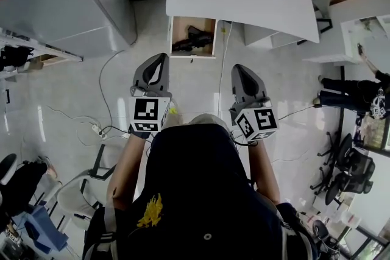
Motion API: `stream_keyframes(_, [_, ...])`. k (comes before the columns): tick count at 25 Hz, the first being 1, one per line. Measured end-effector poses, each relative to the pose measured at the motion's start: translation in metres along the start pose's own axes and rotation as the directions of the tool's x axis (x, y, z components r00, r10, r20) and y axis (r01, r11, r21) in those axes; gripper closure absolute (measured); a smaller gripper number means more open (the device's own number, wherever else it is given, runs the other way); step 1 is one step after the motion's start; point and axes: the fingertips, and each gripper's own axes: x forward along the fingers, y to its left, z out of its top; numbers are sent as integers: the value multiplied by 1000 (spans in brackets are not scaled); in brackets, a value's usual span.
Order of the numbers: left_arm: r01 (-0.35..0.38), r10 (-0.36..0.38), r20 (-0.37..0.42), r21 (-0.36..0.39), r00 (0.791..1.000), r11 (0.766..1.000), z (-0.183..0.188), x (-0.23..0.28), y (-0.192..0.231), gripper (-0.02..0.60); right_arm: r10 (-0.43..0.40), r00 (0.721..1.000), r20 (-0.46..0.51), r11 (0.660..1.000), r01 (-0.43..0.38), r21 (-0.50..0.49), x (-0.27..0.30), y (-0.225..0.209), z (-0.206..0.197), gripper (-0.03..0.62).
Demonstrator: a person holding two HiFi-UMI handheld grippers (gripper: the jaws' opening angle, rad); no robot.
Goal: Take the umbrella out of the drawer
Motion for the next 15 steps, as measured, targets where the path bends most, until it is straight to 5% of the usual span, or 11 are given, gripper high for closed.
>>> stream_keyframes(15, [25, -25, -26, -7, 999, 1000, -8, 13, -10, 563, -17, 1000, -26, 1000, 17, 22, 7, -15, -9, 566])
